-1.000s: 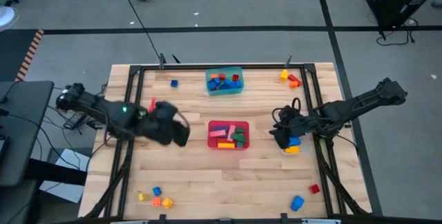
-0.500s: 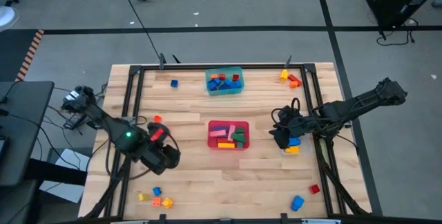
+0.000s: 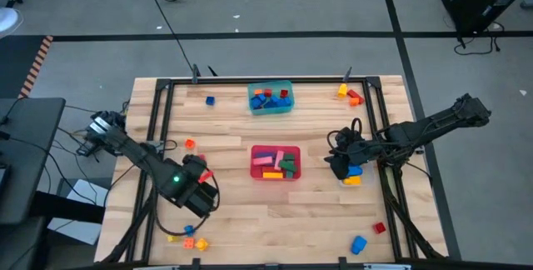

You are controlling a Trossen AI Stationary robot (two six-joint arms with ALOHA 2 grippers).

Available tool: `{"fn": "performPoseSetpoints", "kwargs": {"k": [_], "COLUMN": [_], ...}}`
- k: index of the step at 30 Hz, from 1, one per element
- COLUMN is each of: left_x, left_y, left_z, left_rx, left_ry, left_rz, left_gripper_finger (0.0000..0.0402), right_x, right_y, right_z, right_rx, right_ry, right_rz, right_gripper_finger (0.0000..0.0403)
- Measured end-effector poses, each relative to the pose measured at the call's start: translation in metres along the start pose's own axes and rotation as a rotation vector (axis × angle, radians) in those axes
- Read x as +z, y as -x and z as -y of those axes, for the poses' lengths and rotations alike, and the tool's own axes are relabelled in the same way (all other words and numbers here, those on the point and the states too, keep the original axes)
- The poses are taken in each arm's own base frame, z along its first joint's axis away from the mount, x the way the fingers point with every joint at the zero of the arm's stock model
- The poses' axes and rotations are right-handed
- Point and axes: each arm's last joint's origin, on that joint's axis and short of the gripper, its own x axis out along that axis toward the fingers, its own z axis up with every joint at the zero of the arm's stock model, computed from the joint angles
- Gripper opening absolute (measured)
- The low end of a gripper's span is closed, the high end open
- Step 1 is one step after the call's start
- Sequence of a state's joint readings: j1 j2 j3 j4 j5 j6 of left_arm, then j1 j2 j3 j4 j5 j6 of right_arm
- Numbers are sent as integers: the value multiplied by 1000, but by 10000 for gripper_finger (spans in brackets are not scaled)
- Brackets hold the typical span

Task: Sort blocks by size
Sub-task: Put the yellow block into the red bin

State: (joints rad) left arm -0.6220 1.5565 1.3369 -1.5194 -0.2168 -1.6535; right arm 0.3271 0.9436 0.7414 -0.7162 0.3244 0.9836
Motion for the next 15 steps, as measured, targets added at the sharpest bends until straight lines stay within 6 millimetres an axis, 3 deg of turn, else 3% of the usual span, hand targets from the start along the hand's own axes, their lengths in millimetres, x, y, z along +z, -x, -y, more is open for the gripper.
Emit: {"fn": "performPoseSetpoints", "kwargs": {"k": [7, 15], "left_x": [-5, -38], "left_y": [-8, -1], "left_z": [8, 15], "left_rx": [46, -43], "left_ry": [7, 86], "left_rz": [-82, -232], "left_gripper_finger": [302, 297], "right_x": [0, 0], "right_y": [0, 0], "right_z": [0, 0], "right_rx": [2, 5], "right_ry": [-1, -2], "right_rz": [1, 3], "right_gripper_finger": [195, 196]}}
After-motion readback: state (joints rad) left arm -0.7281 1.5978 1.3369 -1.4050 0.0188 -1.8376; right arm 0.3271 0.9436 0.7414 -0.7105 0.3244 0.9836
